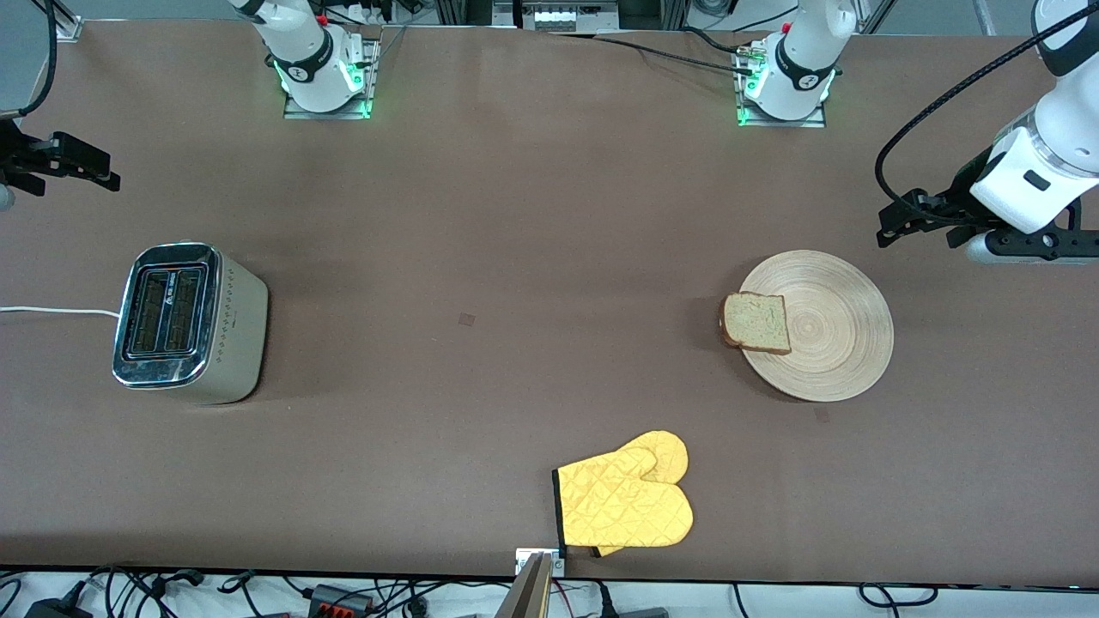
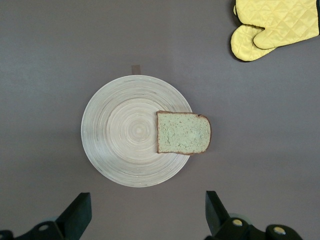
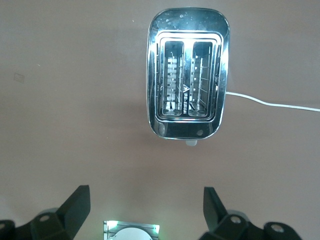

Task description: Move plate and put bread in toaster

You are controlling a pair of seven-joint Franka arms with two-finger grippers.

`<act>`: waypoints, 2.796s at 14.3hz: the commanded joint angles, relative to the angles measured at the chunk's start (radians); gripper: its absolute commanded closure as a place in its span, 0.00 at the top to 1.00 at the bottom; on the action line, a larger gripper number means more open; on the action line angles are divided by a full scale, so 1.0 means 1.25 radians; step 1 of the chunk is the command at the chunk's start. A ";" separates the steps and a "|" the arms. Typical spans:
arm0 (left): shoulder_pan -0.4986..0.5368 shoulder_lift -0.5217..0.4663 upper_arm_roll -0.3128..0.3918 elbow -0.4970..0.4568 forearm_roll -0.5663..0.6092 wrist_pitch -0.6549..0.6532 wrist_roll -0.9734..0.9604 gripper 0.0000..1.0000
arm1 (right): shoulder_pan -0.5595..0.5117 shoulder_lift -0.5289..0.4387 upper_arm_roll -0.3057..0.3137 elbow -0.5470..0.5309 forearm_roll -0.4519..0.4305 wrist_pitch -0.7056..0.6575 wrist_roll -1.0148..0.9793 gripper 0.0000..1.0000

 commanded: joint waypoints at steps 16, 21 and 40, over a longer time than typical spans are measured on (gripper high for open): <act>0.005 0.028 0.006 0.043 -0.009 -0.072 0.006 1.00 | -0.008 0.005 0.003 0.013 -0.003 -0.004 -0.017 1.00; 0.003 0.053 0.004 0.046 -0.010 -0.092 0.006 1.00 | -0.010 0.006 0.002 0.013 -0.002 -0.003 -0.018 1.00; 0.413 0.483 0.015 0.139 -0.468 -0.053 0.541 1.00 | -0.010 0.006 0.001 0.013 0.000 -0.004 -0.016 1.00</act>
